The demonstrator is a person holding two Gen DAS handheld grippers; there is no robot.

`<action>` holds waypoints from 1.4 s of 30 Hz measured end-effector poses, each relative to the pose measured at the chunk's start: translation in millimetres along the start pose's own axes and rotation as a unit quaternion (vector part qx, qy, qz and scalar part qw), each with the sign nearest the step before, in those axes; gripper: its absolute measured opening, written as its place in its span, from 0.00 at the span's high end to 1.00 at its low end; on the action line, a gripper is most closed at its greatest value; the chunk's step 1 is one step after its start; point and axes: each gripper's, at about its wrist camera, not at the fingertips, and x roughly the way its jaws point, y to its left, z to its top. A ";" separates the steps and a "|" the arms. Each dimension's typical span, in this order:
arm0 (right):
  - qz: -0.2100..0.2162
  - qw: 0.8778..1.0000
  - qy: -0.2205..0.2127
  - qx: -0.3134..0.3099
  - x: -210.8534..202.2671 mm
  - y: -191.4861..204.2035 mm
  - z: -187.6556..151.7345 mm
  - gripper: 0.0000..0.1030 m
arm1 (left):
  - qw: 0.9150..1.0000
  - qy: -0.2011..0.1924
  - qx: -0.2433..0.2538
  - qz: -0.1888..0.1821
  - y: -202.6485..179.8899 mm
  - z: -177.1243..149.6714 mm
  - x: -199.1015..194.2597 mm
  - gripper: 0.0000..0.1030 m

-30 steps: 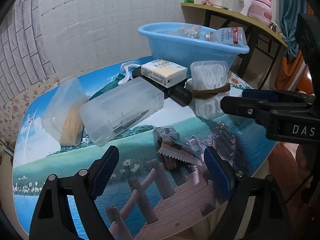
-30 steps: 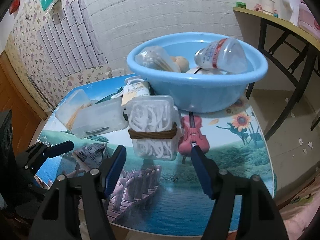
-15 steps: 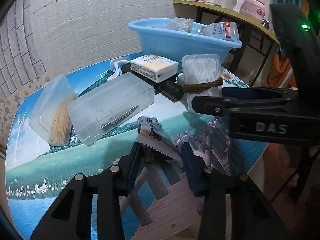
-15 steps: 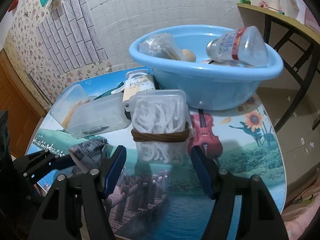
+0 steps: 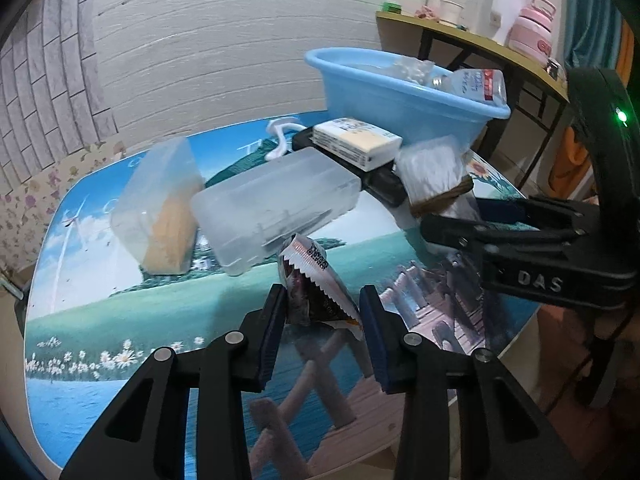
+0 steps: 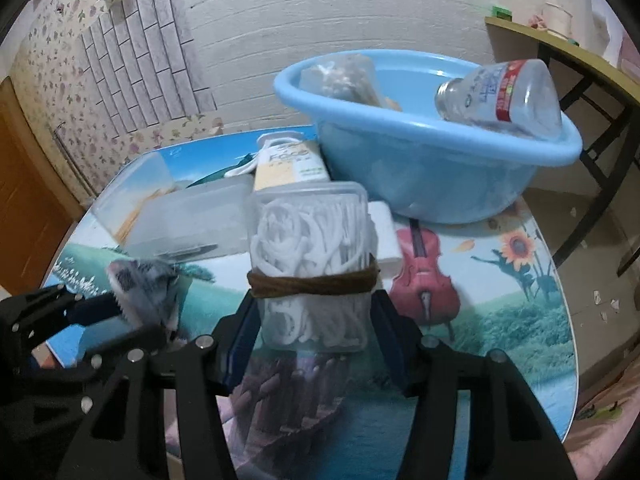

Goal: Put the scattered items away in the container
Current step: 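Grasp the white QR-code packet with the left tool while the right tool grasps the banded floss box, then lift the packet and floss box and carry both toward the blue basin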

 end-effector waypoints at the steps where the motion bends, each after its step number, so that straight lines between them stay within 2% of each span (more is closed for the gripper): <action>1: -0.001 1.000 0.003 -0.002 -1.5 0.7 -0.7 0.47 | 1.000 -0.003 -0.001 0.002 1.5 0.0 -2.0 0.64; 10: -0.007 1.000 -0.001 0.001 -24.9 -0.5 -4.4 0.48 | 1.000 -0.005 -0.004 0.011 6.3 -2.7 -7.9 0.66; 22: -0.009 1.000 0.022 0.013 -39.9 -12.3 -17.3 0.47 | 1.000 -0.004 -0.011 0.017 7.2 -4.6 -13.0 0.66; 30: 0.014 1.000 0.024 0.011 -34.1 -10.1 -21.2 0.47 | 1.000 0.012 -0.007 0.015 6.1 -5.2 -2.4 0.66; 42: 0.019 0.999 0.037 0.014 -17.5 -13.0 -24.6 0.47 | 1.000 0.017 0.007 0.026 1.1 -2.4 7.2 0.64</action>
